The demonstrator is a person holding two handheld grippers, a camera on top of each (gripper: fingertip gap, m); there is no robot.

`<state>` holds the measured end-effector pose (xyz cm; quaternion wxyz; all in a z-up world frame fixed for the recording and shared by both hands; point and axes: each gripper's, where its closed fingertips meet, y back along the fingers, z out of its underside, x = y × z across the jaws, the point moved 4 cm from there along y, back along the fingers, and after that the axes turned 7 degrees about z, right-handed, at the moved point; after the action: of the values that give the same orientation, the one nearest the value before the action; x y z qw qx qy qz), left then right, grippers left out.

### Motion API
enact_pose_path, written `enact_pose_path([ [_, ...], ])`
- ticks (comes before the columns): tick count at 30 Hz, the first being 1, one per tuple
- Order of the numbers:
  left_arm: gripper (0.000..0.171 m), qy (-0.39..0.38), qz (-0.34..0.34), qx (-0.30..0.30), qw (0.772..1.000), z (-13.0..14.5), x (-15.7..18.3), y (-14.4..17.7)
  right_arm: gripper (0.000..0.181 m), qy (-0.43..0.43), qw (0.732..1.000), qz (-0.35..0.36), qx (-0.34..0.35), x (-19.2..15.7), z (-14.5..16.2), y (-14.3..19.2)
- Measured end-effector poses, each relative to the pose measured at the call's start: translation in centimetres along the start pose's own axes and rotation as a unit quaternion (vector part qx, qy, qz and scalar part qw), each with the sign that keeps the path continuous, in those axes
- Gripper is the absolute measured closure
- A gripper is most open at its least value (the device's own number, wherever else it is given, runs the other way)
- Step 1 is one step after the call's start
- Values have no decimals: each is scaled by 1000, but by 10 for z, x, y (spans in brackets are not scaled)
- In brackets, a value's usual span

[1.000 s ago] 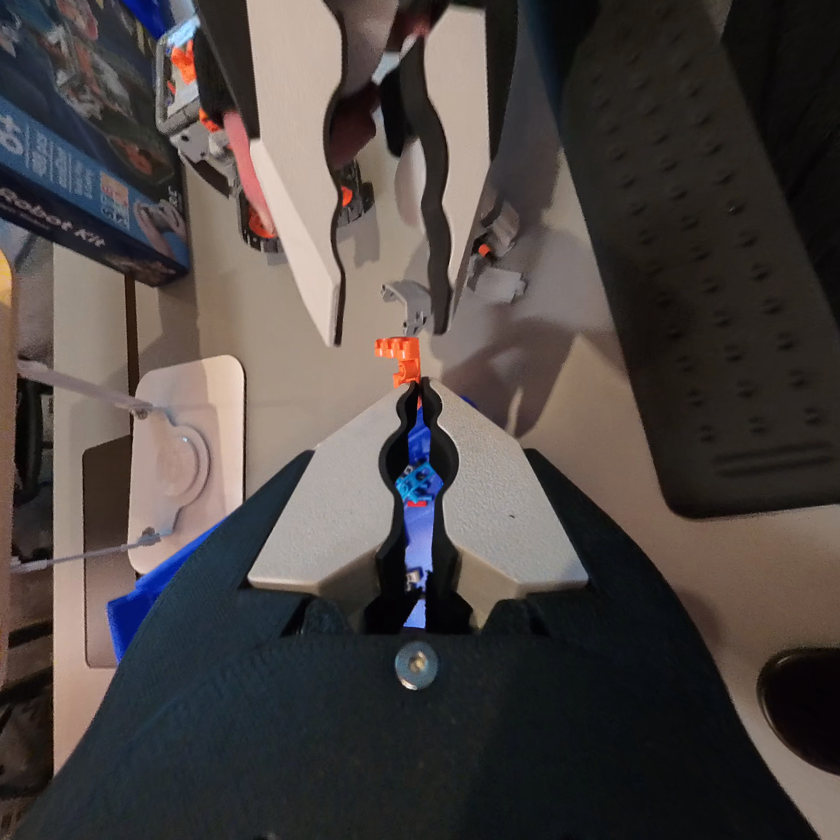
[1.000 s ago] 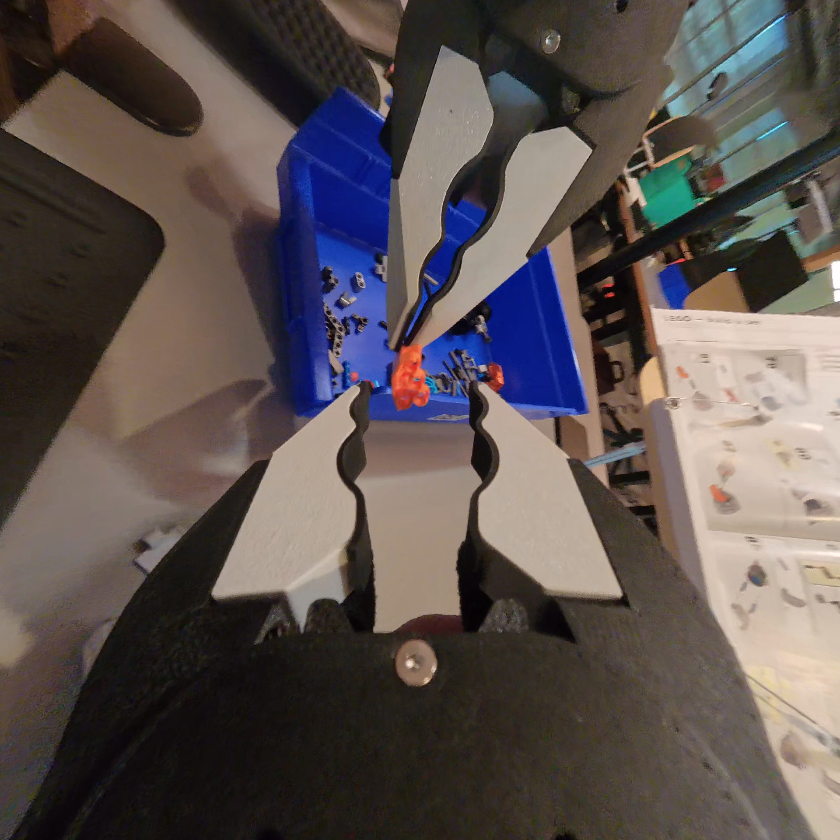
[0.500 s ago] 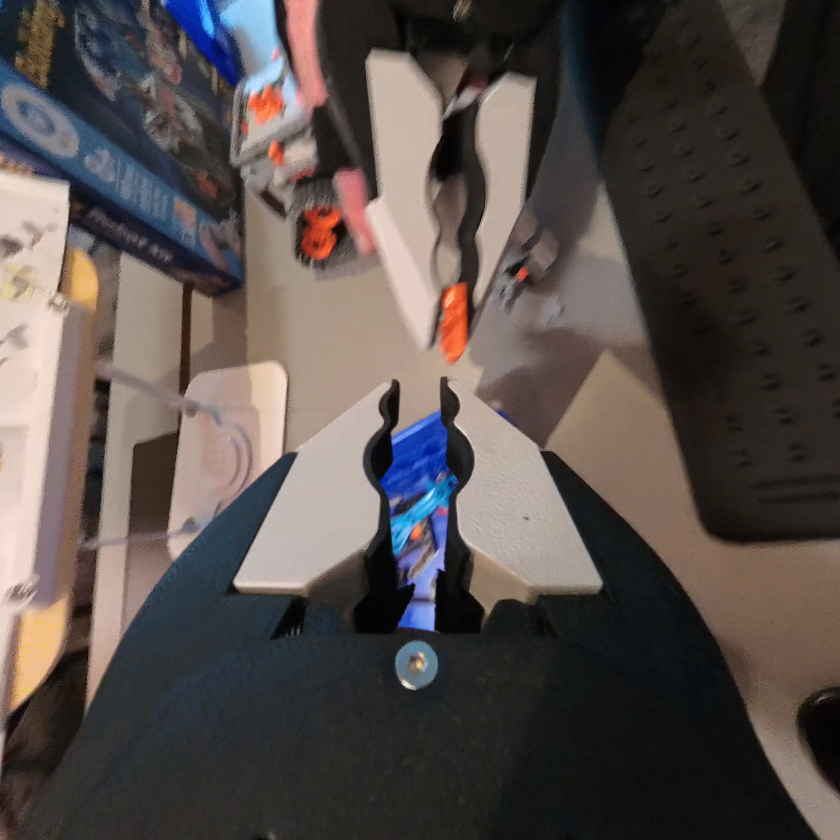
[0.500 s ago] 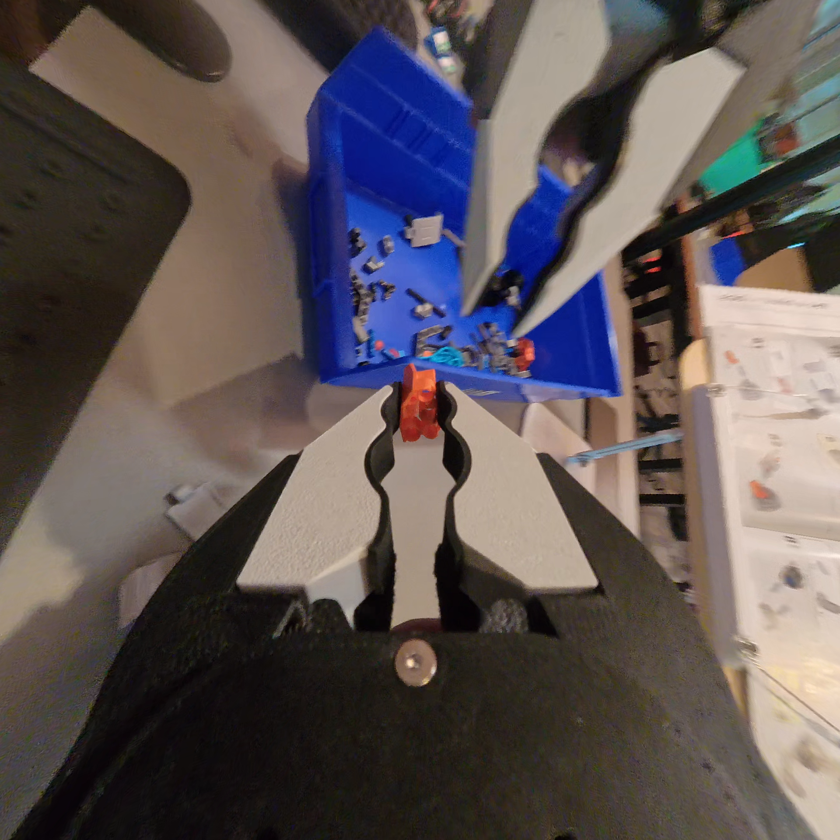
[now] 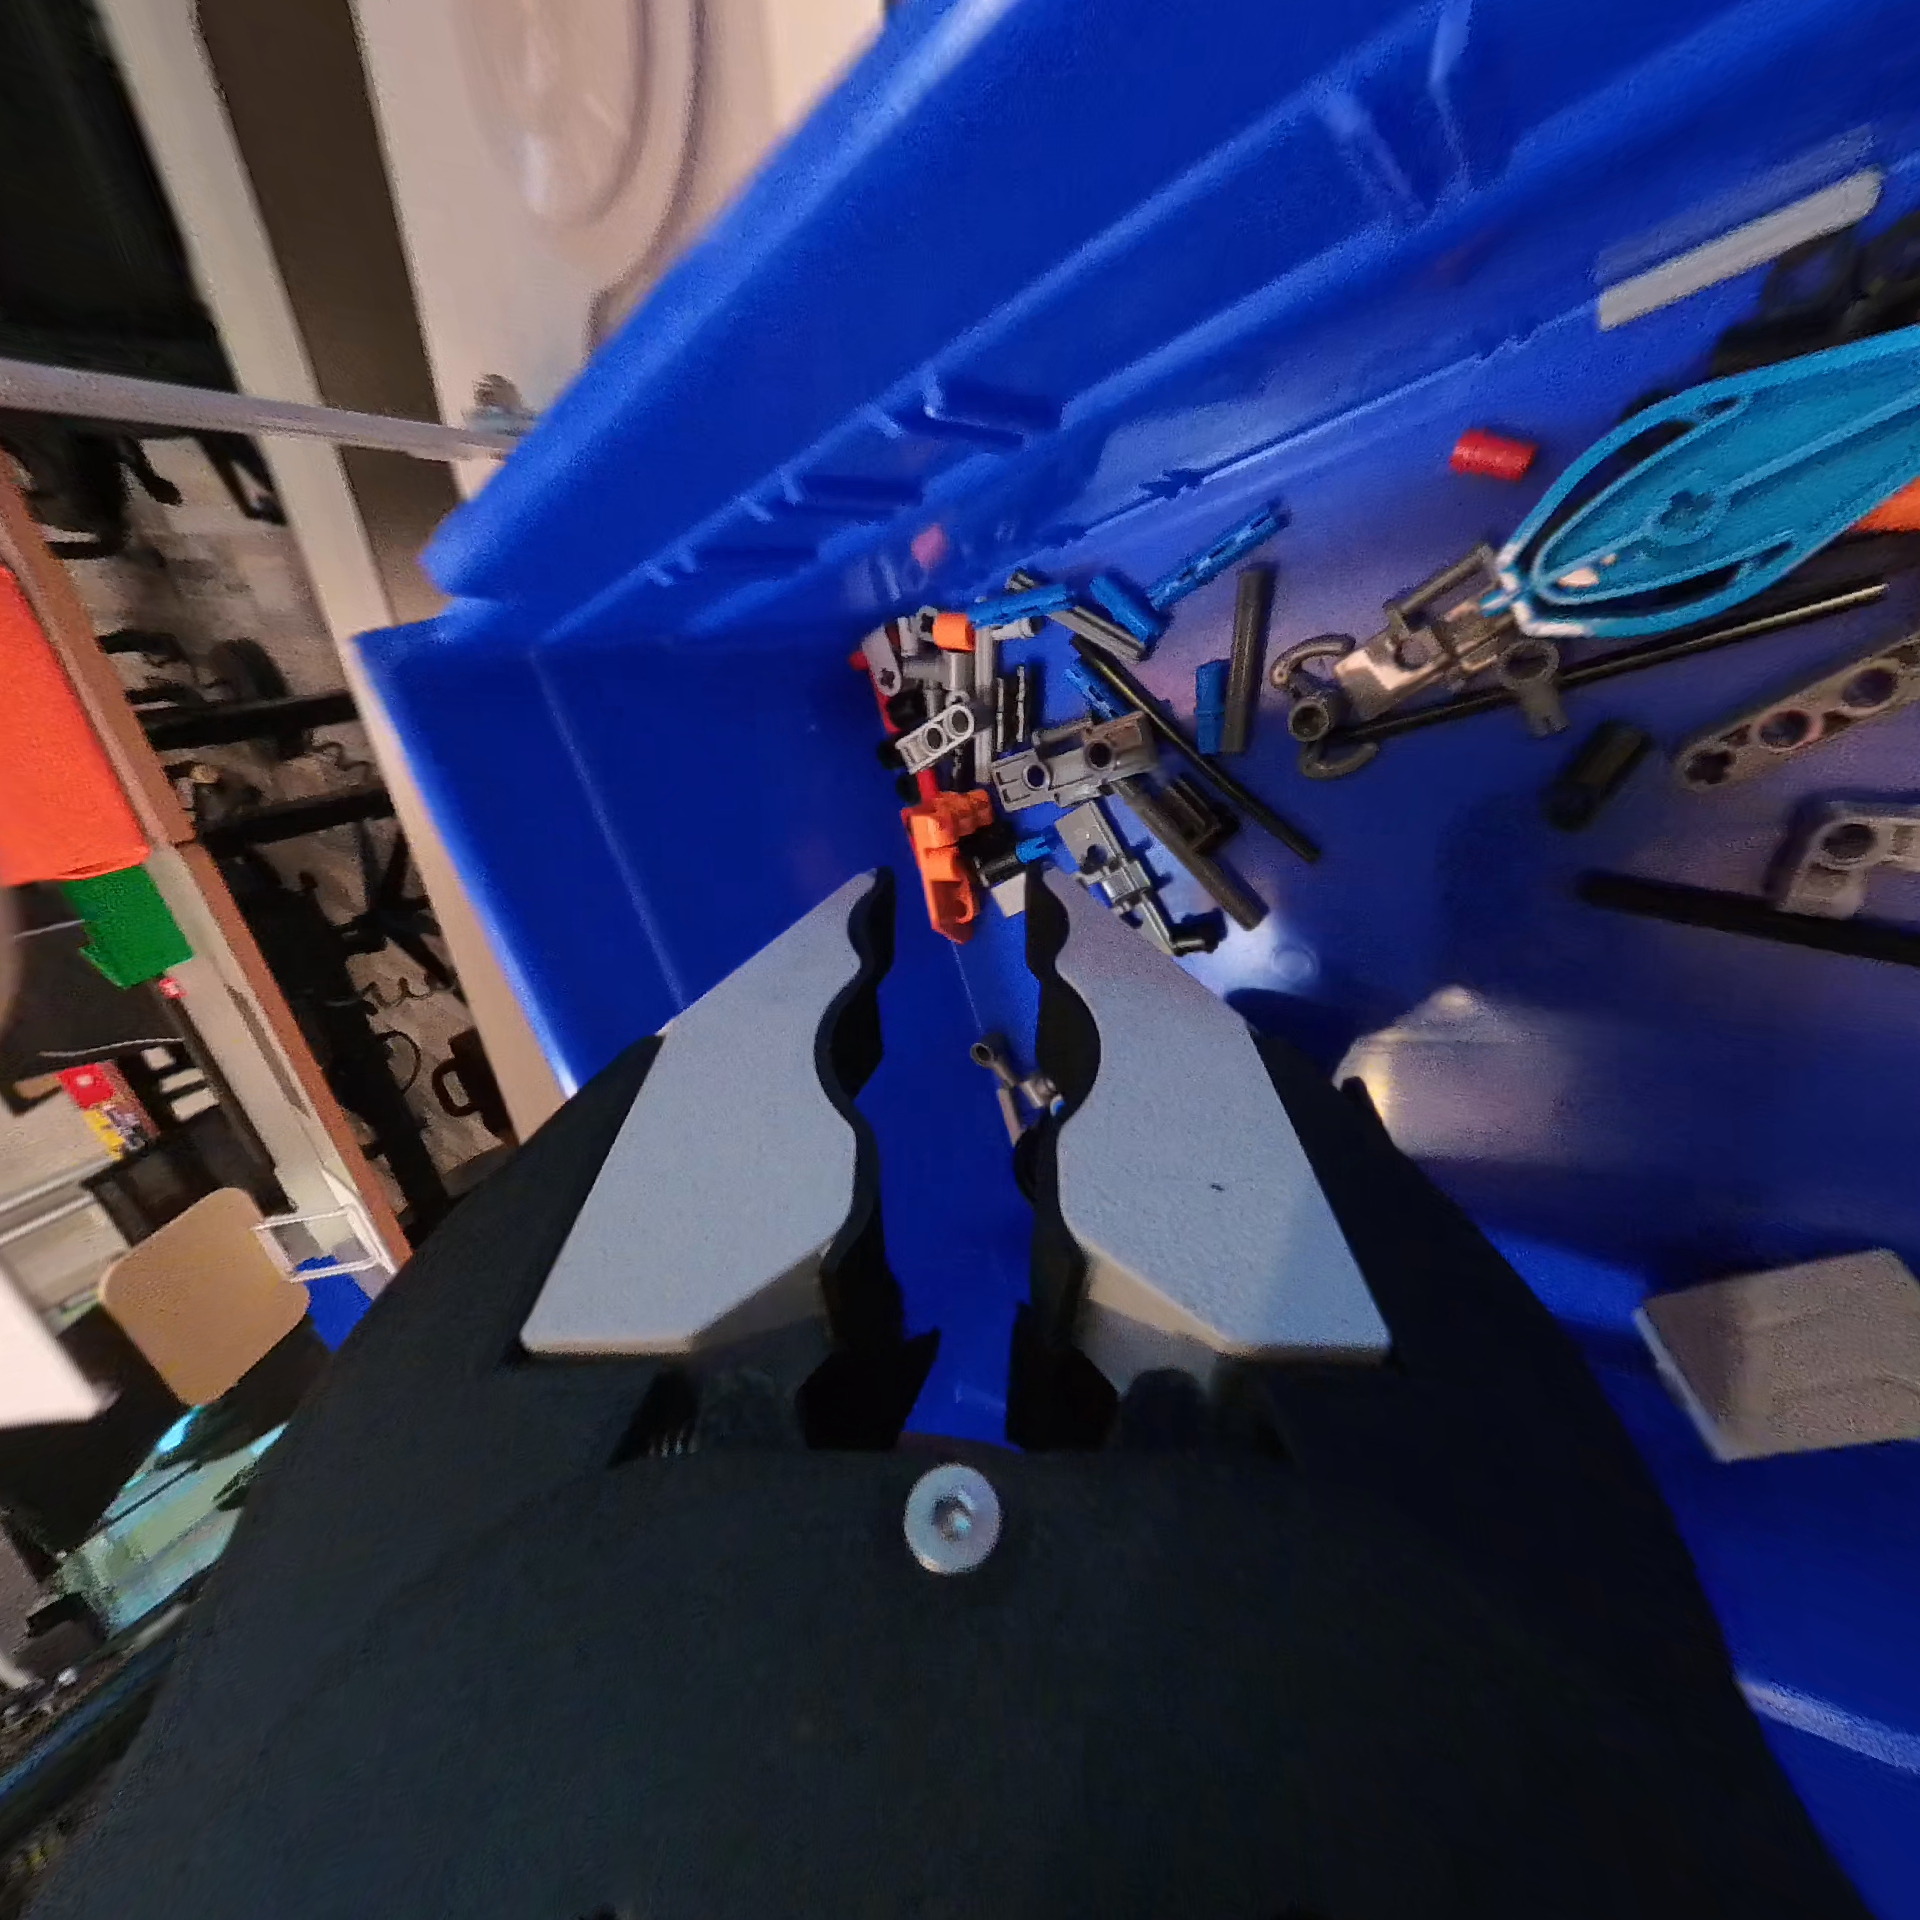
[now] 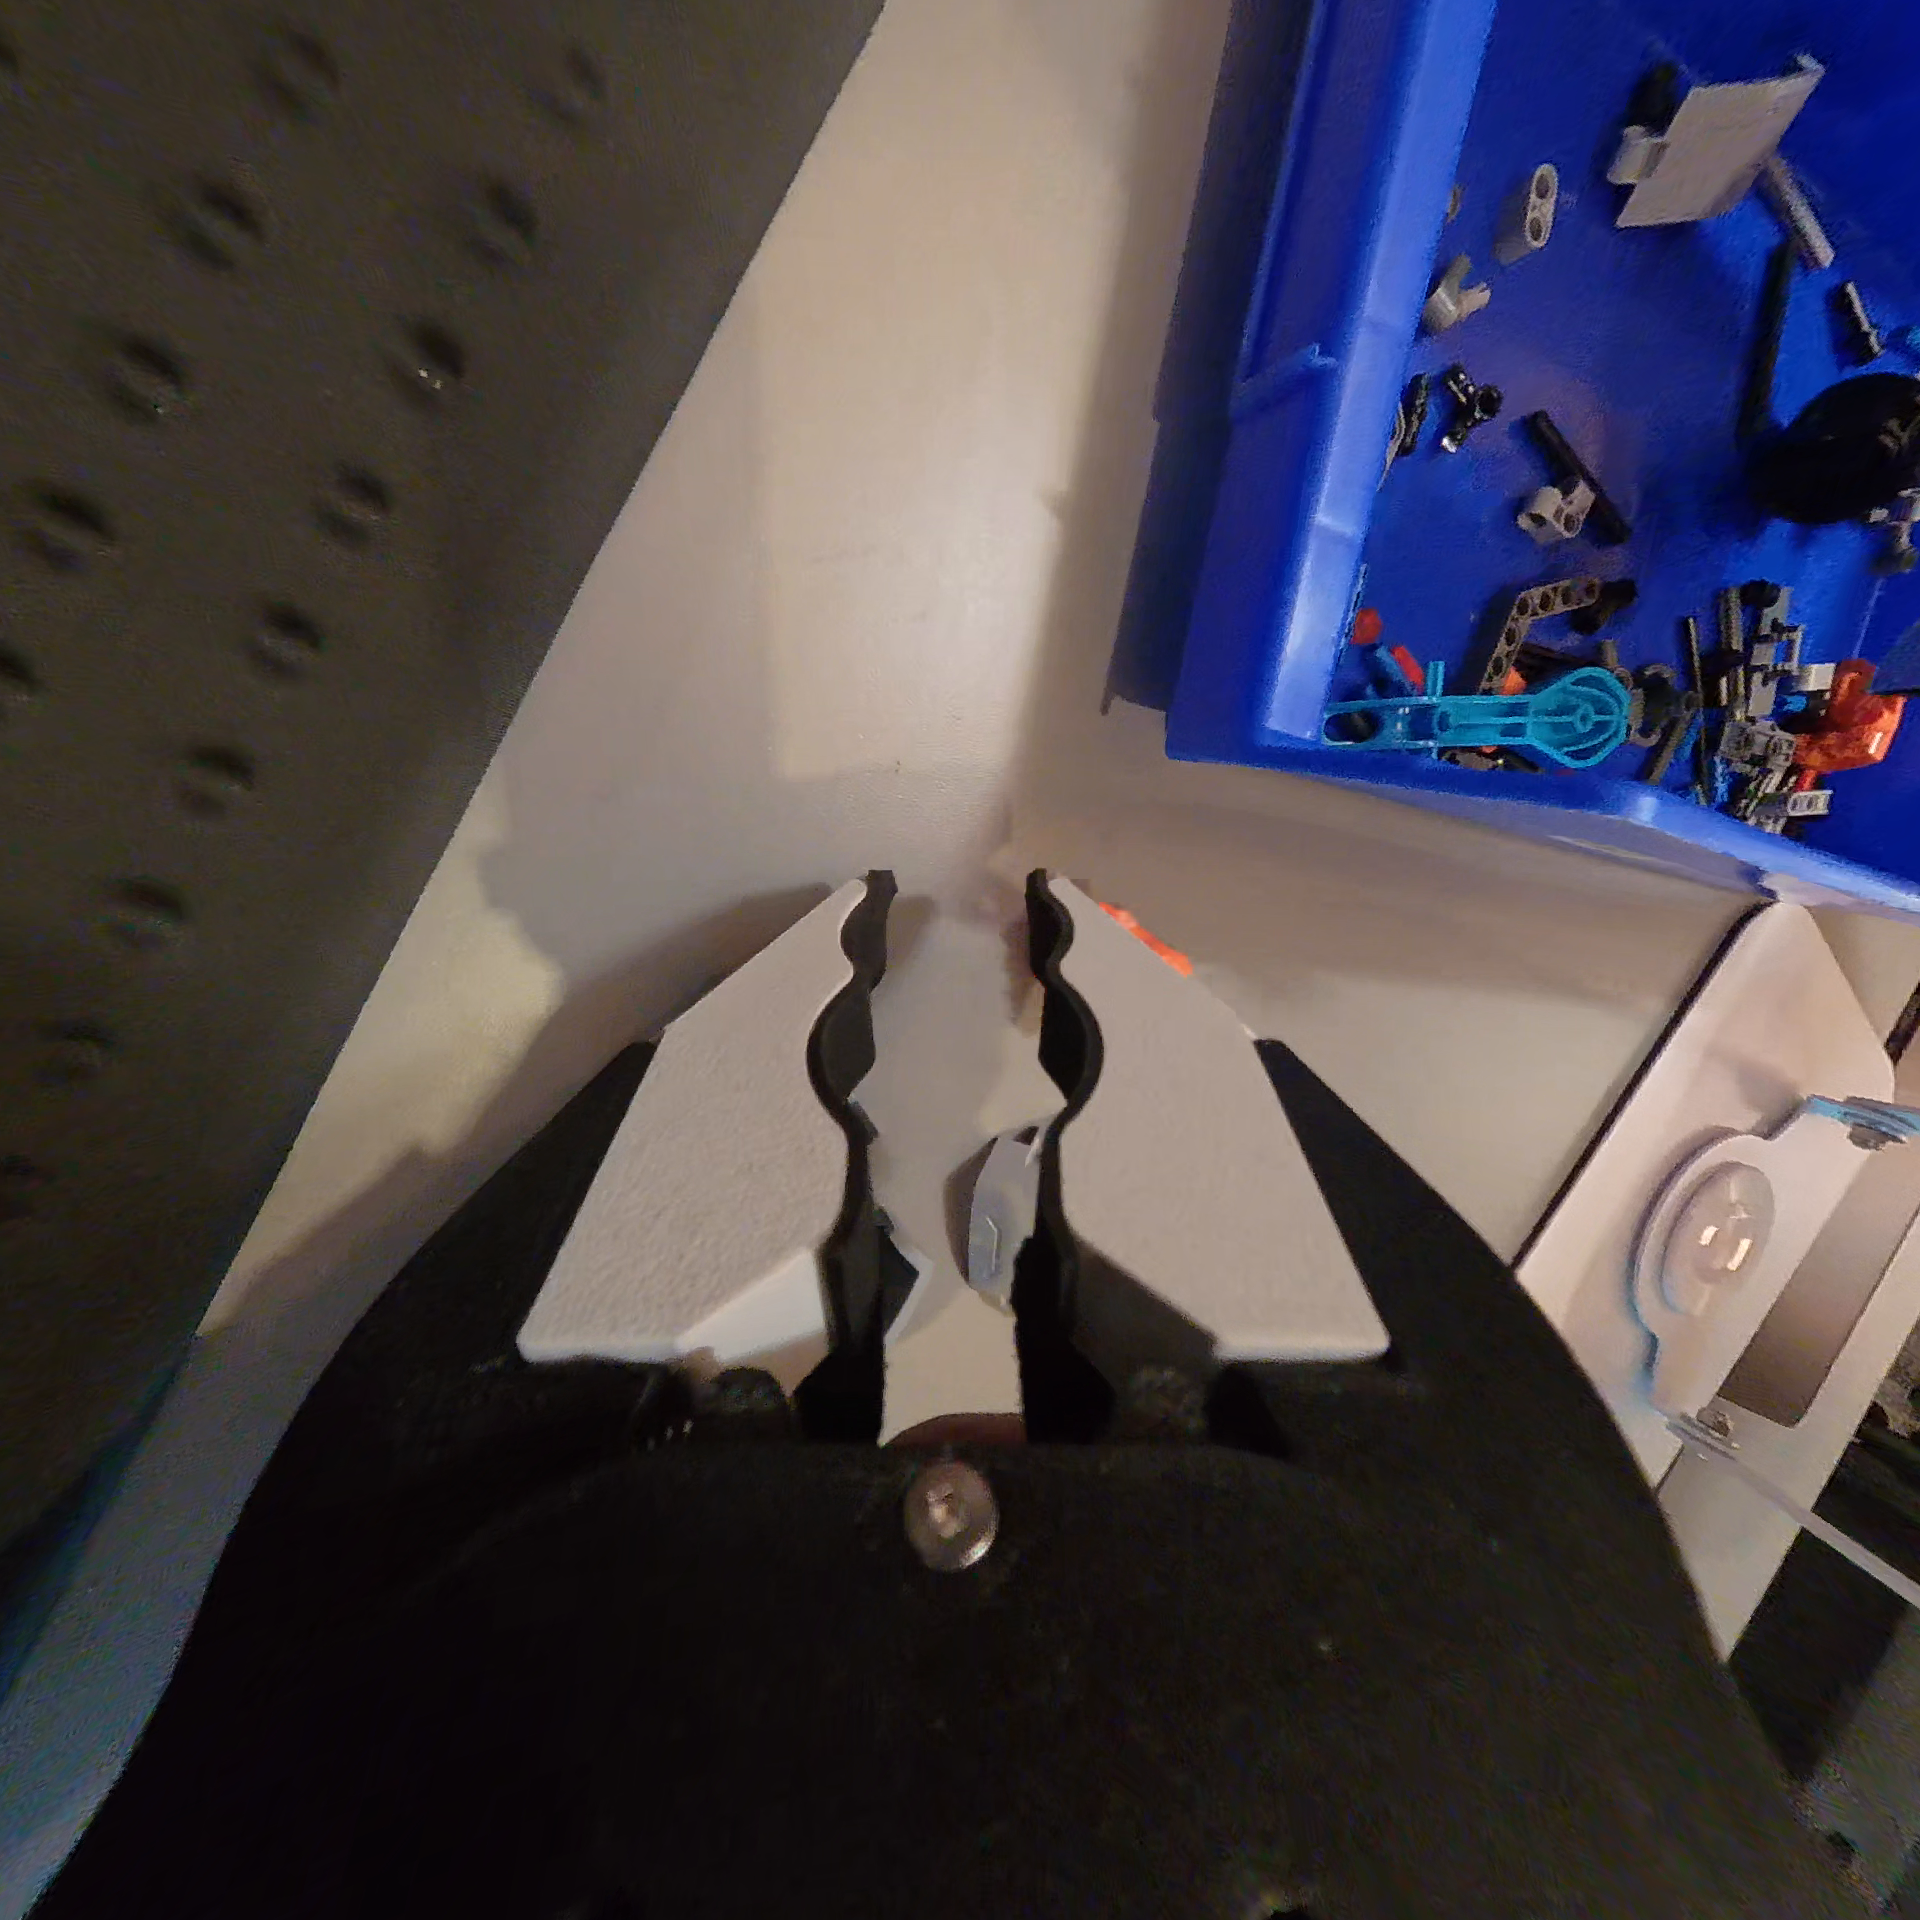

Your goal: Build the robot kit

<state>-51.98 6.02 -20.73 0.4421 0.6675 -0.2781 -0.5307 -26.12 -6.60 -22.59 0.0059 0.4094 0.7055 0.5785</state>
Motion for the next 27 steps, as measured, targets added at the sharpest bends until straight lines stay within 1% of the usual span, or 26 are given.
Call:
enact_pose_path([
  [1,151,-4,8,-8,1000,1,0,-6,157,-1,1000,-2,3,0,0,0],
  [4,158,-12,6,-39,999,3,-3,-21,159,-5,1000,-2,4,2,3,1],
  [5,164,-19,-1,-47,999,4,-5,-25,160,-6,1000,-2,4,3,3,1],
  [6,167,-28,-21,-47,998,2,-10,-26,160,-7,1000,0,5,4,4,2],
  [8,169,-20,-17,-37,999,-2,-11,-26,161,-12,1000,5,8,7,5,4],
  [9,171,-19,-29,-32,999,-3,-14,-24,162,-15,1000,9,12,9,5,6],
  [11,171,-26,-38,-36,998,-1,-14,-21,162,-24,999,18,21,14,5,10],
  [13,171,-18,-59,-19,998,-2,-16,-12,159,-37,998,37,36,23,5,17],
  [16,171,10,-81,30,996,-8,-17,11,156,-68,992,70,74,40,1,31],
  [17,171,24,-85,55,995,-11,-17,21,153,-80,989,86,91,47,-1,36],
  [19,171,51,-85,128,987,-24,-14,46,147,-114,976,136,129,66,-5,48],
  [20,171,57,-82,168,981,-31,-11,60,146,-131,967,157,152,74,-7,55],
  [22,171,69,-86,225,968,-46,-7,87,144,-169,945,200,194,90,-10,70],
  [24,171,58,-77,287,953,-67,4,114,142,-208,923,233,225,103,-8,81],
  [25,171,54,-74,312,946,-77,9,126,140,-228,909,256,238,110,-6,87],
  [26,171,49,-73,332,939,-88,14,137,141,-246,894,280,250,117,-3,93],
  [27,171,37,-74,350,933,-99,21,147,141,-260,885,284,262,120,-1,96],
])
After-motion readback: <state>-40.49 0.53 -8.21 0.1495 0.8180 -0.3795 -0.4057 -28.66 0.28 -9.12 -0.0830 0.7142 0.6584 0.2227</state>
